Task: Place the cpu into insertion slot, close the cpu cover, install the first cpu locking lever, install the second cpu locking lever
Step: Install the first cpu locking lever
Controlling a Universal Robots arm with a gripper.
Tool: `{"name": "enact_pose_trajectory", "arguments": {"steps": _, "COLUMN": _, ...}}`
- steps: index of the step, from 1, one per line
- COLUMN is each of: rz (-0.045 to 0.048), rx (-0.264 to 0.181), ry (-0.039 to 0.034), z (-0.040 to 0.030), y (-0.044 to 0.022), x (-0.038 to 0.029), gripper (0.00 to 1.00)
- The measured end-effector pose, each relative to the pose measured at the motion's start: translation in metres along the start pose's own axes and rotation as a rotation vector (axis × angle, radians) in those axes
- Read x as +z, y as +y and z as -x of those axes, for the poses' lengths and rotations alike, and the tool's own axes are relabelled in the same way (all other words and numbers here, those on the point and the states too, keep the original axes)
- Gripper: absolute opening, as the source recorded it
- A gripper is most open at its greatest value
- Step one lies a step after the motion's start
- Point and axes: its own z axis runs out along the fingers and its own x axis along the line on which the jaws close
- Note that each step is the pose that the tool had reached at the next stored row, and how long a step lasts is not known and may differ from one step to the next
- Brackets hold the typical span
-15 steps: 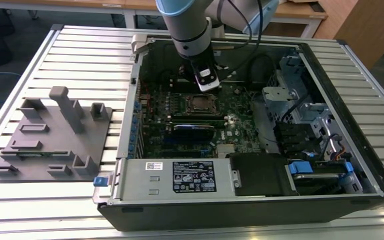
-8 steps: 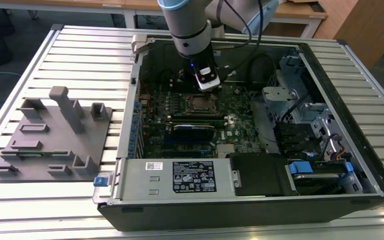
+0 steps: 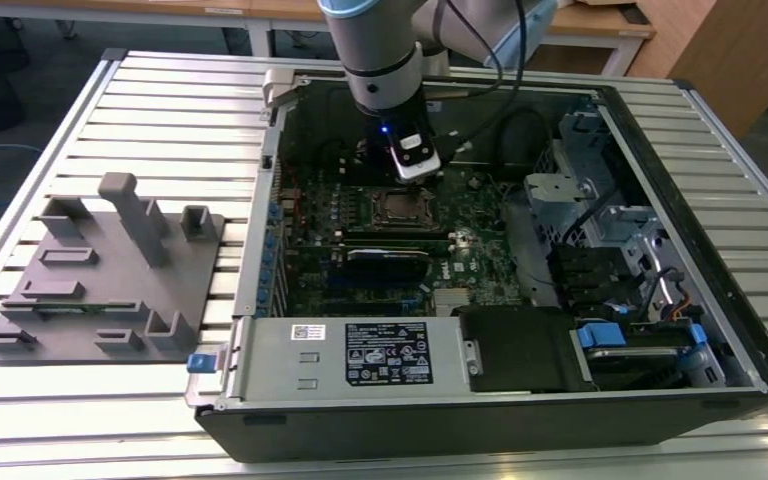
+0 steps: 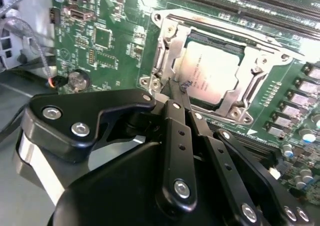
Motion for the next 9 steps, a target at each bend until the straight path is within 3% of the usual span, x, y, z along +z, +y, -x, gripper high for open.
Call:
{"name": "enact_pose_trajectory", "arguments": {"steps": 3, "rz": -0.0106, "rx": 0.003, "ry": 0.0341, "z": 0.0007, "y": 0.0001, "x": 0.0006, "gripper": 0.10}}
{"name": "enact_pose_trajectory", "arguments": {"steps": 7, "rz": -0.0290, "rx": 0.007, "ry": 0.0924, "z": 0.0017, "y": 0.0004, "x": 0.0016, "gripper": 0.10}}
{"name": "enact_pose_trajectory", "arguments": {"steps": 9, "rz": -0.0298, "rx": 0.007, "ry": 0.0948, "z": 0.0016, "y": 0.0004, "x": 0.0016, "gripper": 0.10}}
